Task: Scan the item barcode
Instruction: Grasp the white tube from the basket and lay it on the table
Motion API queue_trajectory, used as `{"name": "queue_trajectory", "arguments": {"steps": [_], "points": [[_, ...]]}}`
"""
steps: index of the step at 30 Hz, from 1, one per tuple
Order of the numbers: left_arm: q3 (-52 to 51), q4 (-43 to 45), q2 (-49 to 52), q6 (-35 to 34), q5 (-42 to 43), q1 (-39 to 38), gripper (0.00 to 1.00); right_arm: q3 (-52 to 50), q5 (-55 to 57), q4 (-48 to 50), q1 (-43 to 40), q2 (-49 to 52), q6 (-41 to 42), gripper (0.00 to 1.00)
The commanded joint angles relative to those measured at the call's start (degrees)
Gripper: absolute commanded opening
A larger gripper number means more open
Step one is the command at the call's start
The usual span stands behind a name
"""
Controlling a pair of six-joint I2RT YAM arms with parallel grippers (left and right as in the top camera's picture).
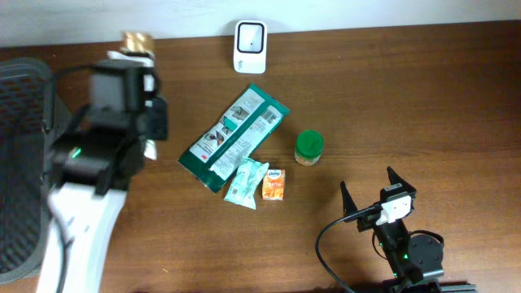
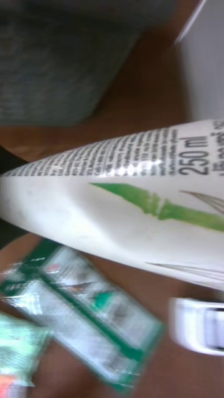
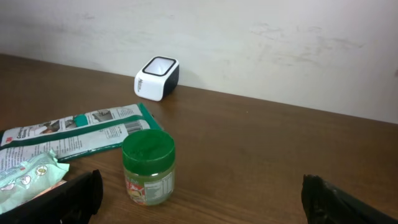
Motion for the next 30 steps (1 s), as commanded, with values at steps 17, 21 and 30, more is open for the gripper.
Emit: {"name": "queue_trajectory", "arguments": {"steps": [17,21,30], "points": [[0.2,-7.7,38.3,-6.1,3.3,-3.2,0.52,-0.3,-0.3,-0.3,-0.3,-0.4,0.2,0.98],[3.1,-7.6,37.7,-6.1,4.0,-3.5,0.57,-0.3,-0.3,-0.3,-0.3,-0.4,0.2,0.98],[13.2,-8.5,26.8,10.5,29.9,5.3,0.88,-0.3,-0.3,-0.2,-0.3,-0.4,0.2,0.98]]}}
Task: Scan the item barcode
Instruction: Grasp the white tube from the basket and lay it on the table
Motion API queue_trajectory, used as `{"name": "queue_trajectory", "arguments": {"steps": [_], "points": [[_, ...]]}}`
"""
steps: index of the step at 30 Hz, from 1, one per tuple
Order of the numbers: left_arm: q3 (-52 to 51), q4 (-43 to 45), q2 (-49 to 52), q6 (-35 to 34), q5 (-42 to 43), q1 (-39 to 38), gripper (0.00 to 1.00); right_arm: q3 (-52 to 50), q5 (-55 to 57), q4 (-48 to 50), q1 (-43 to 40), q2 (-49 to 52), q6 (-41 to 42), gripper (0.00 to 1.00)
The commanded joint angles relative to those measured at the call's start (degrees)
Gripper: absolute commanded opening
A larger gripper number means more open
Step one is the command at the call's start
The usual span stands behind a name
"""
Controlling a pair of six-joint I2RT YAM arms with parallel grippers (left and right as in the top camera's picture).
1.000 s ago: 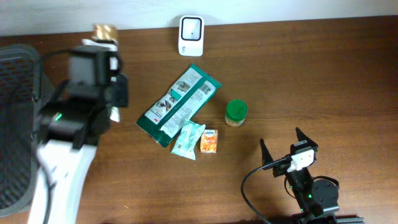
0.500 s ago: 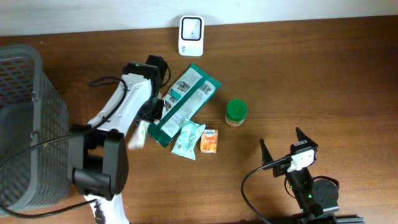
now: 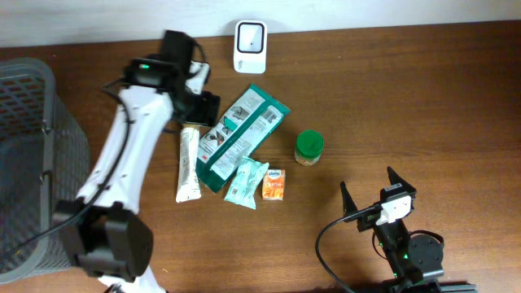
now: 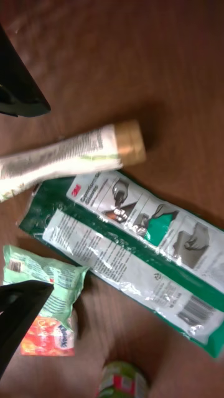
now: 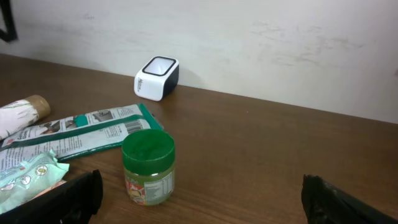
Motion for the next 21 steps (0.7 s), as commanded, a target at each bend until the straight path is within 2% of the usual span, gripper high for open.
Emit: {"name": "queue_trajectory", "arguments": {"steps": [1,3,5,9,11,21], "points": [[1.2,-1.7,-3.4,8.8,7.8,6.7,0.91,-0.3,-0.3,-0.3,-0.3,-0.4,0.2,0.98],[1.2,-2.5,-3.4,11.8,7.8,10.3,0.97,-0.3,-0.3,-0.3,-0.3,-0.4,0.2,0.98],[1.2,-2.7,-3.4,11.8,7.8,12.0,0.99,-0.3,-0.3,-0.3,-0.3,-0.4,0.2,0.98],[1.2,-2.7,-3.4,14.4,7.9,14.3,1.0,-0.3,-0.3,-0.3,-0.3,-0.4,0.2,0.98],[1.2,-2.7,-3.4,16.9,11.8,16.6,1.0,-0.3,-0.3,-0.3,-0.3,-0.4,0.2,0.98],[1.2,-3.5,-3.4,16.9,11.6,18.3,0.99,-0.3,-0.3,-0.3,-0.3,-0.4,0.2,0.98]]}}
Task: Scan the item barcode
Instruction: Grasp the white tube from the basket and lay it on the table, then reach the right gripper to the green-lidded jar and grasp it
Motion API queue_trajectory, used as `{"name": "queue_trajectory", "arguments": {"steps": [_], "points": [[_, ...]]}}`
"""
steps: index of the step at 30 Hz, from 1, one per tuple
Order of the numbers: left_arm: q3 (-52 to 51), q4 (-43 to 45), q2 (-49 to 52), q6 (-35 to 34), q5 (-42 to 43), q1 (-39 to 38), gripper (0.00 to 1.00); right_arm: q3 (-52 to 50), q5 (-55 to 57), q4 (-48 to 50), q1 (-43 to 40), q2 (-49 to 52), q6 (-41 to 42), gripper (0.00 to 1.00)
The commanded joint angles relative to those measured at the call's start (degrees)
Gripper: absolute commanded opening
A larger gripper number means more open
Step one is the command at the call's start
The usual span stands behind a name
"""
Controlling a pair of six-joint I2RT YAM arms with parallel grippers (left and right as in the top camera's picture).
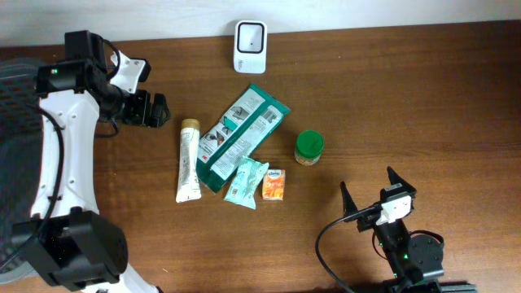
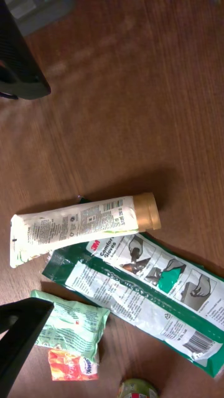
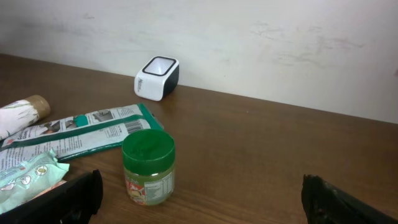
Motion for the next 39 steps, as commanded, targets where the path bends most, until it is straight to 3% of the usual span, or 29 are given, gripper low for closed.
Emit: {"name": "queue_trajectory", "arguments": {"steps": [1,21,23,26,30,35,39], "points": [[0.9,-0.1,-1.3,0.9,1.0,0.1,0.99,-0.3,-0.3,-0.3,-0.3,-0.4,0.2,0.98],[0.9,-0.1,-1.3,0.9,1.0,0.1,1.0,-0.3,-0.3,-0.2,-0.3,-0.4,0.2,0.98],[0.9,-0.1,-1.3,0.9,1.0,0.1,0.99,-0.3,-5.4,1.3,-0.3,-0.4,0.3,0.98],[0.9,-0.1,-1.3,0.9,1.0,0.1,0.99,7.5,-7.2,-6.0,-0.3,1.5,5.4,0.98],[0.9,-0.1,-1.3,0.9,1.0,0.1,0.99,29.1,-11.2,-21.3,-0.3,20.1,5.4,0.98],[0.9,-0.1,-1.3,0.9,1.0,0.1,0.99,62.4,-16.9,-44.4,-0.3,53.8,5.4,0.98],[0.9,-0.1,-1.3,0.9,1.0,0.1,0.99,79.5,-20.5,-55.2,-0.3,74.3,5.4,0.98]]}}
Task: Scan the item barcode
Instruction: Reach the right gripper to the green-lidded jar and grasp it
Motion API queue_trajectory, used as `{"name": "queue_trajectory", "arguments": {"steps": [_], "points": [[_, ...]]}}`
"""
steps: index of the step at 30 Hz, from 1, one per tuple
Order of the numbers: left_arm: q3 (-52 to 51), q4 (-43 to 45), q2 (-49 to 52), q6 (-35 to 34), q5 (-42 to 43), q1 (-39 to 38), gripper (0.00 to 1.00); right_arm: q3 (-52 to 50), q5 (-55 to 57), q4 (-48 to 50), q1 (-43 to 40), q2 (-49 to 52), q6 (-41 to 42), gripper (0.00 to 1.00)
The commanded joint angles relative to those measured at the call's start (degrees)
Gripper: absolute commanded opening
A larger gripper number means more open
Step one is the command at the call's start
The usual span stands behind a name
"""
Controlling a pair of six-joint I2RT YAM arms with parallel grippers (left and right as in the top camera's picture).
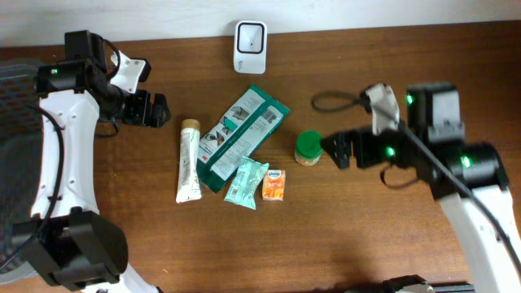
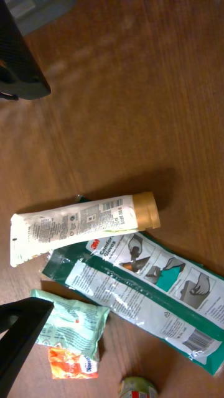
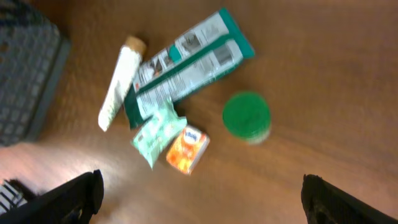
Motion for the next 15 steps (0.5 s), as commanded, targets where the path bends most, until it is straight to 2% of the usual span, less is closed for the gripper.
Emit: {"name": "queue_trajectory", "arguments": {"steps": [1,2,6,9,12,15], "points": [[0.7,0.0,-1.3,0.9,0.9,0.1,0.99,5.7,-2.2,-0.9,-0.3,7.9,-0.2,0.98],[0.7,0.1,-1.3,0.8,0.9,0.1,0.99,5.7,-2.2,1.7,-0.3,9.7,-0.1,0.98],[0.7,0.0,-1.3,0.9,0.9,0.1,0.99,5.7,-4.3,1.7,0.1,14.8,0.0,0.98],[0.7,0.0,-1.3,0.8,0.9,0.1,0.99,5.7,4.0,2.5,4.3,19.8,8.0,0.98],[0.7,0.0,-1.3,0.8,0.9,0.1,0.99,5.7,18.9,6.5,11.5,23.8,14.3,0.96],[0.7,0.0,-1.3,0.8,0.9,0.1,0.99,5.7,21.5,9.5,13.0,29.9,18.4,0.94]]}}
